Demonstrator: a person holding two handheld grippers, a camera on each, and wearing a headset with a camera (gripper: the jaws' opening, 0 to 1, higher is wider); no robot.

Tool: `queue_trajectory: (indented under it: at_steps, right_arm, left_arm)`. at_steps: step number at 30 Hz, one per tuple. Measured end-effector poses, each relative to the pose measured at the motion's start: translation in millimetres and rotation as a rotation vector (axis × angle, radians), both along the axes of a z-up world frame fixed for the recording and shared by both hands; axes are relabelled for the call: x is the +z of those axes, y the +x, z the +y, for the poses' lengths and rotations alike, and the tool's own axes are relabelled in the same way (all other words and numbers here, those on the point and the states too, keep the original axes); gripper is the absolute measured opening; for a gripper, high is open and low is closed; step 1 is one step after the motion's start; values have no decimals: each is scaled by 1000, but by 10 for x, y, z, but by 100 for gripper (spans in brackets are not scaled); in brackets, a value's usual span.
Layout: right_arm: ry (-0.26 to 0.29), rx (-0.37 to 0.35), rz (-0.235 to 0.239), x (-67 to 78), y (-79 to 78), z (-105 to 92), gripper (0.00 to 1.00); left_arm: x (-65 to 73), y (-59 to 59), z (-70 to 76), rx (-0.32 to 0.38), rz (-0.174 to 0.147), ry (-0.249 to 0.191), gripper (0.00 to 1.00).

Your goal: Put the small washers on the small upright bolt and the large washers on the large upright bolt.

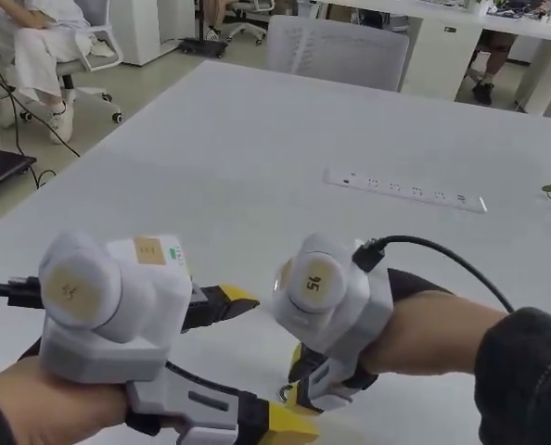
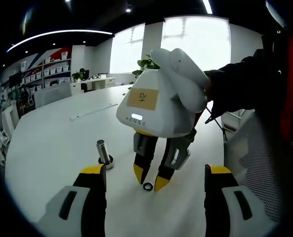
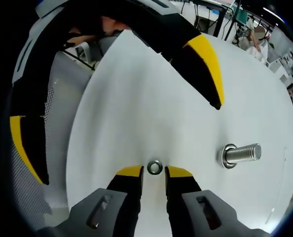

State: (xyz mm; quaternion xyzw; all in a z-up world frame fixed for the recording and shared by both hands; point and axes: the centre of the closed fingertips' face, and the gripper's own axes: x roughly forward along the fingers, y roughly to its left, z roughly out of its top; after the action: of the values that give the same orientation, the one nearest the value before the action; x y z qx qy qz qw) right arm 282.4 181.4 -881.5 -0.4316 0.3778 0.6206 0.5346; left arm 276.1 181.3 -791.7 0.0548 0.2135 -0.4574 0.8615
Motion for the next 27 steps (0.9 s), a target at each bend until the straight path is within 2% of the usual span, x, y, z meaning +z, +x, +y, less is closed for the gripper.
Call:
queue_trajectory:
  at_steps: [4,13,27]
  right_arm:
    - [-12,29,-29,-10,-14,2,19]
    - [-6,47,-35,-9,-17,-4,15]
    - [-3,27,-22,-9,-12,-46,14]
  left_arm:
    - [-1,1,5,0,-2,0,82]
    - [2,-7,6,-2,-1,-3,81]
    - [-11,-13,-2,-6,3,0,81]
